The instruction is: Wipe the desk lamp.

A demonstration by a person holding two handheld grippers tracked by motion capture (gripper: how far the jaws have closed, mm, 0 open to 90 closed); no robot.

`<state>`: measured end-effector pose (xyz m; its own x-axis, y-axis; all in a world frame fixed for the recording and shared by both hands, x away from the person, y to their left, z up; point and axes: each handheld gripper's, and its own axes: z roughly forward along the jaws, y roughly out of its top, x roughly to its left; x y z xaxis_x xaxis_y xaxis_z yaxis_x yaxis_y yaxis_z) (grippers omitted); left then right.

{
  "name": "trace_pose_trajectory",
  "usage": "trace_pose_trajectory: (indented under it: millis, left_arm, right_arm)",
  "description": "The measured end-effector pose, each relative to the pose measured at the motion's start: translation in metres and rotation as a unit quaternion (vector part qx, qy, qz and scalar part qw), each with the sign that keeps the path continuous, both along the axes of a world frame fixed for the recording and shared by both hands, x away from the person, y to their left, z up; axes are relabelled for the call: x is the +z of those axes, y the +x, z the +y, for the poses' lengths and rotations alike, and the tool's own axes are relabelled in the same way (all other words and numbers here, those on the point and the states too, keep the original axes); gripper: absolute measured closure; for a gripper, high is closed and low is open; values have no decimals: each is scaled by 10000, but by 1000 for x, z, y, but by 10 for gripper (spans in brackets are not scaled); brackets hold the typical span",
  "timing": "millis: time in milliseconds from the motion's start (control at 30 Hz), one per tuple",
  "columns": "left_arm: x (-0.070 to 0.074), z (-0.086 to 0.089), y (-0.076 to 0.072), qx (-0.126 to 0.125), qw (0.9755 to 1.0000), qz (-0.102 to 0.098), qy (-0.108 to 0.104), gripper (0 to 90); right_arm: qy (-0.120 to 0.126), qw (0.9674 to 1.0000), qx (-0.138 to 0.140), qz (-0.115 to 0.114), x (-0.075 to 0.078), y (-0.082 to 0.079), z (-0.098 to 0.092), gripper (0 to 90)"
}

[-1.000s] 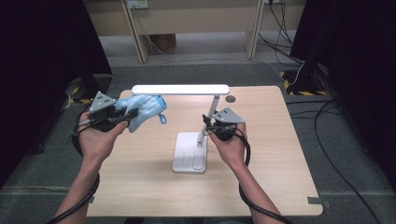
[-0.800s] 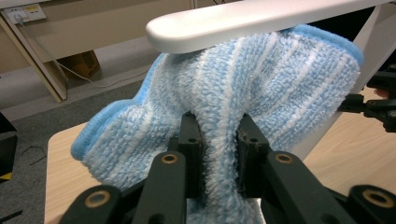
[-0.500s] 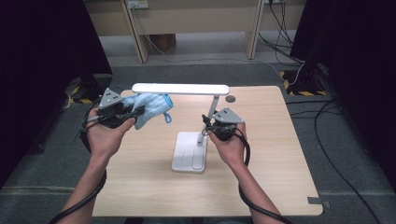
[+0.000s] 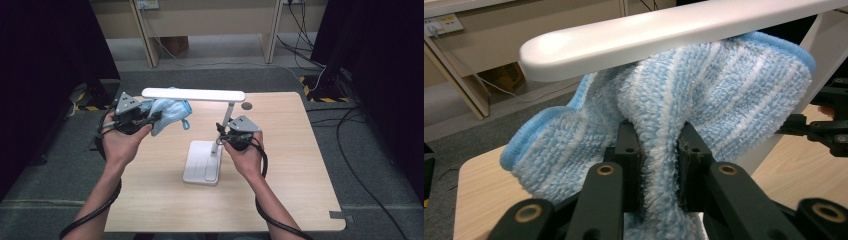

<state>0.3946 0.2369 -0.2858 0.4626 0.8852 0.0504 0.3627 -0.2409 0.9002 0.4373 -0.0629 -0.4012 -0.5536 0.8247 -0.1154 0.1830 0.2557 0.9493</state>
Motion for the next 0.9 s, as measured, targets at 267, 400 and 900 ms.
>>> trace_pose_trajectory:
  millis: [267,400,900]
  left_arm:
    - [1,-8,2,-53,10000,46,-2,752]
    - [1,-14,3,-67,10000,47,14,751]
    - [-1,-33,8,-158,9999,53,-9,751]
  right_arm:
    - [-28,10000,-10,9,0,-1,0,571]
    - [-23,10000,-22,5,0,-1,1,572]
    - [-14,10000,-32,32,0,-1,2,570]
